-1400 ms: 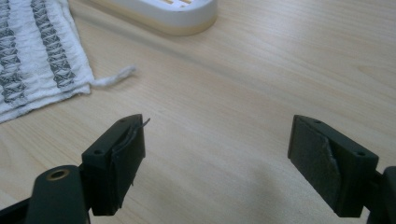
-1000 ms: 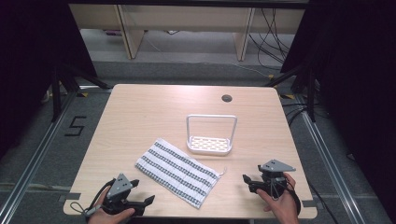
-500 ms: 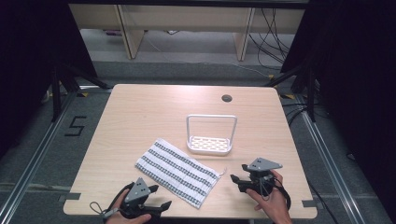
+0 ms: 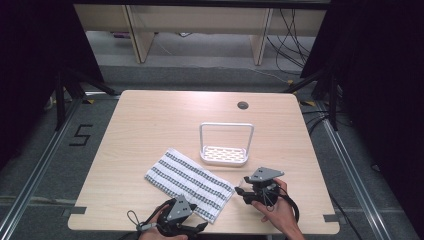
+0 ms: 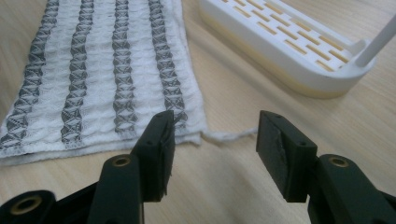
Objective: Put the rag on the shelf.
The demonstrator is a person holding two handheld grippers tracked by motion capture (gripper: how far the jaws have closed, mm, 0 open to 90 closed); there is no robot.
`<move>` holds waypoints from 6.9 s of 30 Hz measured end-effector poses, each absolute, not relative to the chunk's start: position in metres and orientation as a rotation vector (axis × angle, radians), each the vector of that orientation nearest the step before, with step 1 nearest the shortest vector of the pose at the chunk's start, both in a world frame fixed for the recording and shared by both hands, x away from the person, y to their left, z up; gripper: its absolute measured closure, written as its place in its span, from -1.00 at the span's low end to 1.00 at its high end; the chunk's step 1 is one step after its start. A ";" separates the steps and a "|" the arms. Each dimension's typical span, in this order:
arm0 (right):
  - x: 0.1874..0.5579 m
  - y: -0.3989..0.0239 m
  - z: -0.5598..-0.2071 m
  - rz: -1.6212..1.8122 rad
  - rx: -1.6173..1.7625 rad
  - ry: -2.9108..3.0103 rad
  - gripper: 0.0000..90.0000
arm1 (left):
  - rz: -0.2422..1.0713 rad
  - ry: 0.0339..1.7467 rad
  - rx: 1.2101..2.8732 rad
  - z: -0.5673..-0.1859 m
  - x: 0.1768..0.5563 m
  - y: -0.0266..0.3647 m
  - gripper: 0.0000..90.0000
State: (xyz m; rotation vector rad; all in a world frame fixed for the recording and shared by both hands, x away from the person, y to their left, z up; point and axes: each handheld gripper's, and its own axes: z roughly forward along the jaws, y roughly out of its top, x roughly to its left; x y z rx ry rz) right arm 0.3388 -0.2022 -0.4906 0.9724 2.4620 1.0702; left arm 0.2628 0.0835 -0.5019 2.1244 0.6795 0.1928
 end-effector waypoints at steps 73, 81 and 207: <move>0.344 -0.161 -0.420 1.382 0.849 2.455 0.94 | 0.316 0.505 2.057 -0.417 0.284 0.097 0.90; 0.344 -0.168 -0.368 1.453 0.819 2.373 0.94 | 0.322 0.483 1.983 -0.374 0.290 0.115 0.90; 0.529 -0.191 -0.359 1.210 1.395 2.219 0.91 | 0.305 0.977 1.938 -0.377 0.542 0.048 0.81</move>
